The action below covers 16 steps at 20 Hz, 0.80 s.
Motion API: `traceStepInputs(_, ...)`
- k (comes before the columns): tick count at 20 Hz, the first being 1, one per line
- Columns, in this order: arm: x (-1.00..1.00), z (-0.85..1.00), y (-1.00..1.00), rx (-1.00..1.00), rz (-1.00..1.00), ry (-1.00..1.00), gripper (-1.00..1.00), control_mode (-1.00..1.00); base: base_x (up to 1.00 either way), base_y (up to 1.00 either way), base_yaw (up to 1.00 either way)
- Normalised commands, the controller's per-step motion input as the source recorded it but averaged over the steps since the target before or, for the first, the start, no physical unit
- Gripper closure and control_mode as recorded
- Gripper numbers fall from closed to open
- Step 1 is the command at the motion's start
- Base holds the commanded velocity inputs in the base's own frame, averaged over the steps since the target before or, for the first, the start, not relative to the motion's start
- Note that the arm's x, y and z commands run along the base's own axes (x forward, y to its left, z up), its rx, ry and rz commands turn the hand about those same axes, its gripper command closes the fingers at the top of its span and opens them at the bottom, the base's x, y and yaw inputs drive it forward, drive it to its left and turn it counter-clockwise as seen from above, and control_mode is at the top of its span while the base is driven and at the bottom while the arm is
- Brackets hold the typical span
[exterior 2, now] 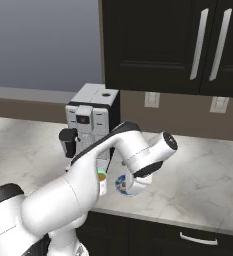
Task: Take a sugar cube from the saucer and place it inside the coffee. Then, grab milk from the fridge and place it next to the coffee on the counter to sweeten the coffee.
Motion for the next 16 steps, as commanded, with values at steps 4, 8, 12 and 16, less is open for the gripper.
traceStepInputs(4, 0.19, -0.29, 0.0, 0.09, -0.21, 0.35, -1.0, -1.0, 0.0, 0.0, 0.0)
traceStepInputs(8, 0.02, -0.29, 0.0, 0.03, -0.15, 0.29, -1.0, -1.0, 0.0, 0.0, 0.0)
traceStepInputs(12, 0.01, -0.38, 0.0, 0.03, -0.06, 0.09, -1.0, -1.0, 0.0, 0.0, 0.0)
traceStepInputs(16, 0.0, -0.34, 0.0, 0.03, -0.05, 0.04, -1.0, -1.0, 0.0, 0.0, 0.0)
